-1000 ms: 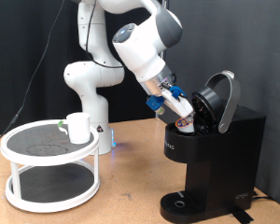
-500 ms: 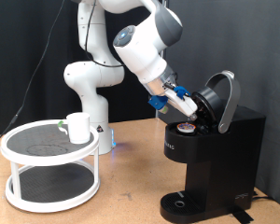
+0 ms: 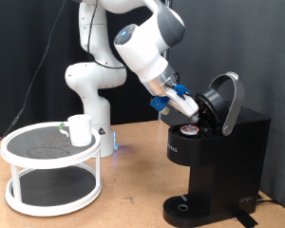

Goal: Make a cup of coffee with the keurig machine

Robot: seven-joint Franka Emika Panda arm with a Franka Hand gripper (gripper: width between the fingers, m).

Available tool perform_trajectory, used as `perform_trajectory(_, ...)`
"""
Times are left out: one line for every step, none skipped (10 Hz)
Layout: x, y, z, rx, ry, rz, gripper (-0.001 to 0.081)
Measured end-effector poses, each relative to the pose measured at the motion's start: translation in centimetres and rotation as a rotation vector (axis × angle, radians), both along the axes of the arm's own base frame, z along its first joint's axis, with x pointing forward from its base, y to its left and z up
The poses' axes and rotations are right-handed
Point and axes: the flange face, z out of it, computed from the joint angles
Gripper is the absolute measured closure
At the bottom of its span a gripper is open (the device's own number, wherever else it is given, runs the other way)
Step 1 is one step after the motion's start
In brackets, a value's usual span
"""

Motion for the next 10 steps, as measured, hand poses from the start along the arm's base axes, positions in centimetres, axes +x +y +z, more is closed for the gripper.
perform_trajectory(-0.2,-1.0,0.5,0.008,-0.024,-0.029,0.0072)
perform_trajectory(-0.3,-2.2,1.2,0.029,-0.043,-0.067,0.0072)
perform_trajectory(-0.4,-3.3,1.9,0.045,-0.057,-0.093,0.0072)
perform_trajectory(-0.4,-3.2,1.8,0.040,-0.054,-0.085,0.0072)
perform_trajectory(-0.4,-3.3,1.8,0.043,-0.054,-0.089,0.0072)
perform_trajectory(-0.3,-3.7,2.0,0.058,-0.063,-0.101,0.0072)
perform_trajectory(-0.4,-4.3,2.7,0.087,-0.080,-0.112,0.0072)
perform_trajectory(-0.5,-5.1,3.6,0.115,-0.098,-0.124,0.0072)
perform_trajectory(-0.5,-5.9,4.8,0.135,-0.115,-0.132,0.0072)
perform_trajectory(-0.4,-6.8,6.1,0.152,-0.129,-0.141,0.0072)
